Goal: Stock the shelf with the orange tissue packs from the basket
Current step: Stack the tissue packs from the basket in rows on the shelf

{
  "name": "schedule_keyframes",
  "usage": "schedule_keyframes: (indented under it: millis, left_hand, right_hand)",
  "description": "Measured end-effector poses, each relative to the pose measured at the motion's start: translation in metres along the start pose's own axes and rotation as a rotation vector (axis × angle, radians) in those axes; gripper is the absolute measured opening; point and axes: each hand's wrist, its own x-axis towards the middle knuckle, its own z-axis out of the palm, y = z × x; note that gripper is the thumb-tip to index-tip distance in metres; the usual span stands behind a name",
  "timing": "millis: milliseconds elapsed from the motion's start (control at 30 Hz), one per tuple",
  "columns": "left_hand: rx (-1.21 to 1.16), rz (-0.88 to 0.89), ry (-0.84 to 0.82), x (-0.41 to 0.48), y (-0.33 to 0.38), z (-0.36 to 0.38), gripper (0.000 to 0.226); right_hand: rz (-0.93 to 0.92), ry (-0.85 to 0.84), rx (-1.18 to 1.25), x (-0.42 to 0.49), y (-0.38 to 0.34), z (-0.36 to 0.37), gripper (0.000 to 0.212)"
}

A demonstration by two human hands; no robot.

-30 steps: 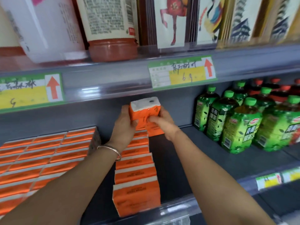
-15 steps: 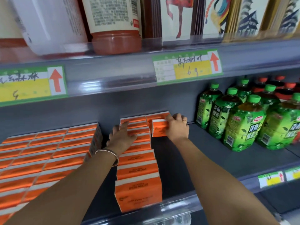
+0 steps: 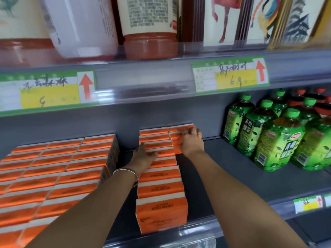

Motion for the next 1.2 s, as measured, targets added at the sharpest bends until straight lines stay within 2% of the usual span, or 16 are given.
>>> schedule_keyframes:
  millis: [100, 200, 300, 400, 500, 900, 1033, 1200]
  left_hand:
    - [0.055, 0.045, 0.079, -0.016, 0.004, -0.012, 0.057]
    - [0.245, 0.133, 0.166, -0.044, 0.014, -0.031, 0.049]
    - [0.498, 0.243, 0.291, -0.081, 0.021, -0.055, 0.045]
    - [0.729, 0.262, 0.395, -0.122, 0.02, -0.081, 0.037]
    - [0.852, 0.279, 0.49, -0.171, 0.015, -0.106, 0.032]
    - [1.074, 0.22, 0.702, -0.319, -0.046, -0.201, 0.028]
    - [1.113, 0.178, 0.711, -0.354, -0.081, -0.222, 0.028]
    - [1.137, 0.031, 0.69, -0.401, -0.156, -0.246, 0.025]
  right_hand:
    - [-0.026, 0.013, -0.036, -0.012, -0.008, -0.011, 0.046]
    - [-0.091, 0.016, -0.026, -0.029, -0.025, -0.027, 0.041]
    - [-0.216, 0.01, -0.054, -0.055, -0.053, -0.042, 0.042]
    - [-0.355, 0.043, -0.09, -0.088, -0.089, -0.057, 0.038]
    - [-0.486, 0.073, -0.131, -0.13, -0.122, -0.069, 0.036]
    - [-0.804, 0.13, -0.215, -0.274, -0.217, -0.092, 0.035]
    - [-0.872, 0.138, -0.223, -0.301, -0.238, -0.083, 0.034]
    - [-0.999, 0.041, -0.224, -0.339, -0.281, -0.039, 0.034]
